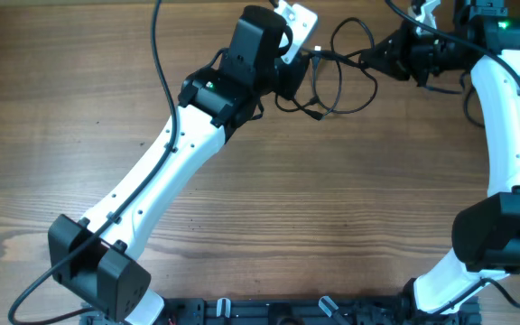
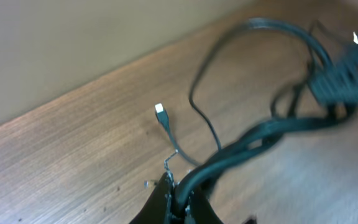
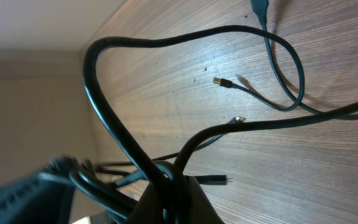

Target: Untangle cables

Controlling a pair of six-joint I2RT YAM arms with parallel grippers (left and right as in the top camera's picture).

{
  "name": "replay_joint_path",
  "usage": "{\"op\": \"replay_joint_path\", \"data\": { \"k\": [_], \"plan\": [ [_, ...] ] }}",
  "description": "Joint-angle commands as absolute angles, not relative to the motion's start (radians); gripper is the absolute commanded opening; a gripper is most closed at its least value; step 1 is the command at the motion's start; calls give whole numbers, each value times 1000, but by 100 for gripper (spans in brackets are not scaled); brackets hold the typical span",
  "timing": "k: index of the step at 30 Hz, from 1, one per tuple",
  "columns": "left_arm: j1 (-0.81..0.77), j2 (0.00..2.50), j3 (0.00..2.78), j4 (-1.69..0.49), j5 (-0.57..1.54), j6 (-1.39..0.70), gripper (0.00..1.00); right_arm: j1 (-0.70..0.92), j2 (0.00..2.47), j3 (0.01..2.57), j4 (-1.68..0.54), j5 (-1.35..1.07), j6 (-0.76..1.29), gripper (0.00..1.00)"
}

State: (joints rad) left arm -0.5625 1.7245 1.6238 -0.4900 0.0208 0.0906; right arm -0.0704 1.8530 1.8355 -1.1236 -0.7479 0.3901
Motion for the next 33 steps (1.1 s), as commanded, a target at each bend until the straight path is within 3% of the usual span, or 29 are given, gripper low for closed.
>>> {"op": "replay_joint_path", "data": {
  "k": [1,6,11,15,18,20,25,28,33],
  "plan": [
    [-473,1689,1634,-422,-422,-116,4,-182,1861,1840,-1179,-466,252,4],
    [-473,1689,1634,-366,-579,-142,4,-176,1862,1840,-1226,-426,213,4],
    [-462,1689,1634,-364,-771,-142,4,-178,1862,1840,-1255,-125,324,5],
    [-430,1689,1634,-405,-778,-143,4,-180,1862,1840,-1251,23,399,5],
    [-413,1689,1634,-454,-769,-143,4,-191,1862,1840,-1243,-4,390,5],
    [-412,1689,1634,-468,-698,-139,4,-192,1862,1840,-1216,-123,295,6],
    [-412,1689,1634,-488,-94,41,4,-190,1861,1841,-1166,-593,-48,55],
    [-412,1689,1634,-502,203,185,4,-190,1858,1850,-1168,-711,-137,64],
    [-412,1689,1634,-543,466,337,4,-190,1832,1856,-1153,-829,-166,65]
  ]
}}
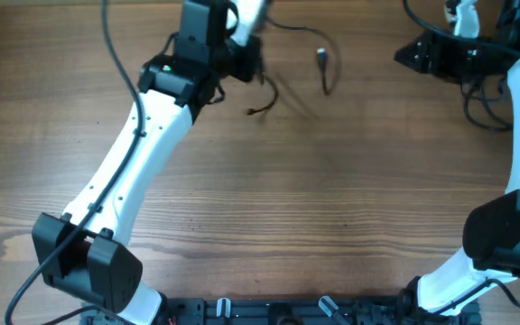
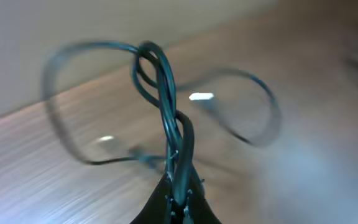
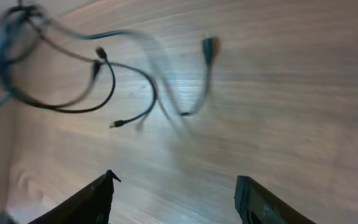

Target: Untangle cables

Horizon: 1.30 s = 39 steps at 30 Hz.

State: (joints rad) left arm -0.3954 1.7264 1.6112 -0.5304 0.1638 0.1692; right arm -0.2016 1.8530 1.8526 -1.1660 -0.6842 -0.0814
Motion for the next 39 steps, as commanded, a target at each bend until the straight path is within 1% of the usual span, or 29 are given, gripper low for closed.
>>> {"op": "replay_joint_path", "data": {
  "k": [1,3,5,7,9,10,11,12,15,19,21,23,24,26,28,30,33,39],
  "plan": [
    [-412,1689,1634,-553,516,369,4,-189,1825,1856,-1144,-875,-163,65],
    [-412,1689,1634,-574,625,430,4,-180,1821,1856,-1116,-937,-109,65],
    [-413,1689,1634,-605,715,501,4,-175,1821,1856,-1090,-936,-39,65],
    [-414,1689,1634,-643,727,552,4,-175,1822,1856,-1069,-936,4,65],
    [-415,1689,1634,-730,692,651,4,-175,1822,1856,-1058,-936,24,66],
    [-417,1693,1634,-812,649,689,10,-175,1822,1856,-1060,-930,26,66],
    [-419,1697,1634,-840,637,688,40,-174,1822,1856,-1061,-916,27,66],
    [-422,1702,1634,-875,627,688,99,-173,1822,1856,-1063,-902,29,66],
    [-425,1710,1634,-941,574,670,100,-171,1822,1855,-1066,-890,30,67],
    [-425,1710,1634,-910,412,494,100,-171,1822,1855,-1068,-883,31,67],
    [-425,1710,1634,-872,277,312,100,-170,1822,1855,-1071,-864,37,68],
    [-421,1710,1634,-857,189,102,100,-169,1822,1855,-1074,-830,62,68],
    [-418,1711,1634,-865,153,-68,100,-169,1822,1855,-1075,-818,63,68],
    [-411,1715,1634,-927,115,-341,100,-169,1822,1855,-1077,-807,63,68],
    [-400,1718,1630,-1006,111,-525,100,-169,1822,1855,-1081,-807,63,69],
    [-394,1719,1613,-1053,111,-591,100,-169,1822,1855,-1082,-801,62,70],
    [-386,1719,1547,-1083,122,-636,100,-169,1822,1855,-1082,-780,63,71],
    [-332,1717,1425,-1048,152,-664,100,-169,1822,1855,-1089,-780,65,72]
  ]
}}
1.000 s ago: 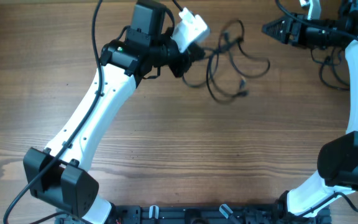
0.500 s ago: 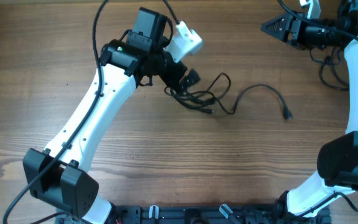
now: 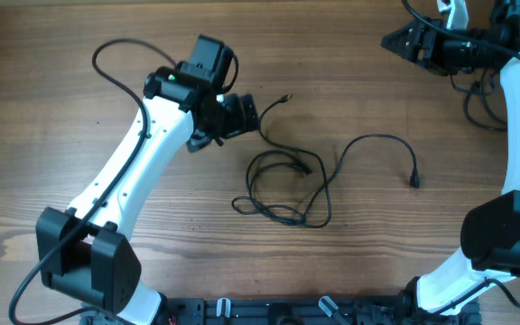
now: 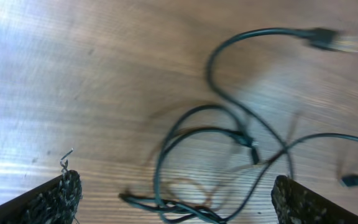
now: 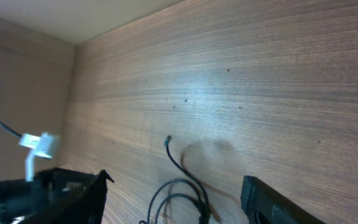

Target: Untangle cables

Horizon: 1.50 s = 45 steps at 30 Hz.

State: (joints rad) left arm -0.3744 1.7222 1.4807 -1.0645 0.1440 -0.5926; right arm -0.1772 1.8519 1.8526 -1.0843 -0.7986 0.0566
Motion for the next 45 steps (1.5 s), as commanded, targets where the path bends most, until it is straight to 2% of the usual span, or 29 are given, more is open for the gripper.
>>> {"op": "replay_joint_path", "data": {
  "k": [1,4,5,10,11,12,15,21,25,35,42,45],
  "plan": [
    [-318,1717,1413,-1048,160,-652,100,-169,1822,1855,-1091,-780,64,72],
    [-296,1707,1380,-1036,241,-508,96,-170,1822,1855,-1093,-776,64,72],
    [-296,1705,1368,-1037,262,-453,91,-169,1822,1855,-1093,-771,67,72],
    [-308,1702,1248,-992,366,-166,80,-168,1822,1855,-1093,-728,82,72],
    [-308,1702,1220,-970,401,-116,71,-167,1822,1855,-1093,-728,81,72],
    [-307,1702,1183,-939,445,-52,66,-168,1822,1855,-1094,-728,82,72],
    [-305,1702,1120,-879,539,89,64,-167,1822,1855,-1098,-728,82,72],
    [-305,1702,1104,-908,685,381,66,-165,1822,1855,-1109,-728,82,72],
    [-305,1702,1086,-898,690,420,60,-163,1822,1855,-1112,-728,82,72],
    [-305,1702,985,-858,680,413,63,-156,1822,1855,-1114,-723,81,72],
    [-305,1702,902,-784,680,357,59,-156,1822,1855,-1116,-723,81,72],
    [-305,1702,872,-716,680,312,53,-156,1822,1855,-1120,-723,81,72]
  ]
}}
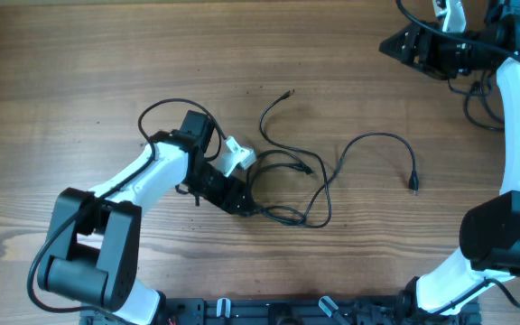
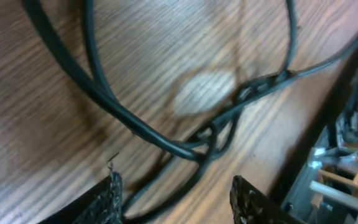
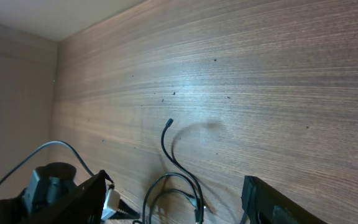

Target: Untangle cables

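Thin black cables (image 1: 283, 176) lie in a loose tangle at mid-table. One plug end (image 1: 287, 93) points to the far side and another (image 1: 414, 185) trails right. My left gripper (image 1: 240, 202) is open and low at the tangle's left front. In the left wrist view its fingers (image 2: 112, 200) straddle a strand, with crossed cable strands (image 2: 204, 134) just ahead. My right gripper (image 1: 392, 42) stands open at the far right, well away from the tangle. Its wrist view shows the cables (image 3: 180, 171) from a distance between its open jaws.
The left arm's own supply cable (image 1: 165, 113) loops over the table behind its wrist. A white part (image 1: 236, 153) on the left wrist sits next to the tangle. More dark cabling (image 1: 477, 90) hangs by the right arm at the far right edge.
My left gripper, still open, has moved from the tangle's far left to its near left and now sits low over the strands. The right arm has hardly moved.
Both grippers were shut on the cable bundle at the far edge. Then the right one was open while the left held the cables further left. Later the cables lay mid-table with the left open beside them. Now it is low at the tangle.
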Controlling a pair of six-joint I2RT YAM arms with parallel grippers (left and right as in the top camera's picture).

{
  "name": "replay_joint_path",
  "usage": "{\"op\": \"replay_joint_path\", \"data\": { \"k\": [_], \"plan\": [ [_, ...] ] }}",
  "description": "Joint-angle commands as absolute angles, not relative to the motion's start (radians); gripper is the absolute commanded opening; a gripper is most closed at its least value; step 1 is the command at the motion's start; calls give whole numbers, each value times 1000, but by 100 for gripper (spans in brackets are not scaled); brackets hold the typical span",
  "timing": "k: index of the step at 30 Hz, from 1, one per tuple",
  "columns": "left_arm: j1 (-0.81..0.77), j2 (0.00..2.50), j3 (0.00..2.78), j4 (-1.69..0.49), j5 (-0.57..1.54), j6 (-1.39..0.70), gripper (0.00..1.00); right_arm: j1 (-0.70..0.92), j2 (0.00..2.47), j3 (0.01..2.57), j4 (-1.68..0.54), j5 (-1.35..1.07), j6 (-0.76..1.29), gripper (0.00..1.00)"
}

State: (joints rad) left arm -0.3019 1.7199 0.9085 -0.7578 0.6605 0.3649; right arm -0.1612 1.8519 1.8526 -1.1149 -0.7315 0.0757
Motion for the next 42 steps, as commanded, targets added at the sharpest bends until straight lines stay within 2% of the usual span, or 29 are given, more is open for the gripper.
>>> {"op": "replay_joint_path", "data": {
  "k": [1,2,5,7,8,9,13,17,25,29,33,38,42],
  "plan": [
    [-305,1702,869,-701,679,302,49,-156,1822,1855,-1120,-724,81,72],
    [-305,1702,869,-694,680,302,46,-156,1822,1855,-1120,-724,81,72],
    [-305,1702,869,-691,679,302,44,-156,1822,1855,-1123,-724,81,72],
    [-305,1702,869,-690,676,302,36,-154,1822,1855,-1125,-724,81,72],
    [-305,1702,869,-688,677,301,14,-154,1822,1855,-1125,-725,81,72],
    [-305,1702,870,-679,682,273,4,-152,1822,1855,-1124,-731,81,72],
    [-255,1686,1000,-614,789,-9,4,-125,1822,1855,-1111,-815,20,72],
    [-196,1681,1192,-604,924,-135,4,-73,1821,1855,-1103,-892,-35,72],
    [-148,1681,1348,-597,1040,-284,4,78,1820,1855,-1074,-891,-175,72],
    [-123,1681,1349,-594,1095,-368,4,156,1819,1855,-1032,-888,-255,68],
    [-89,1681,1349,-594,1142,-446,4,252,1819,1855,-1005,-718,-288,58],
    [-28,1681,1349,-594,1237,-484,4,358,1821,1853,-1010,-572,-363,57],
    [11,1681,1349,-594,1326,-484,4,419,1823,1852,-1010,-564,-420,54]
  ]
}}
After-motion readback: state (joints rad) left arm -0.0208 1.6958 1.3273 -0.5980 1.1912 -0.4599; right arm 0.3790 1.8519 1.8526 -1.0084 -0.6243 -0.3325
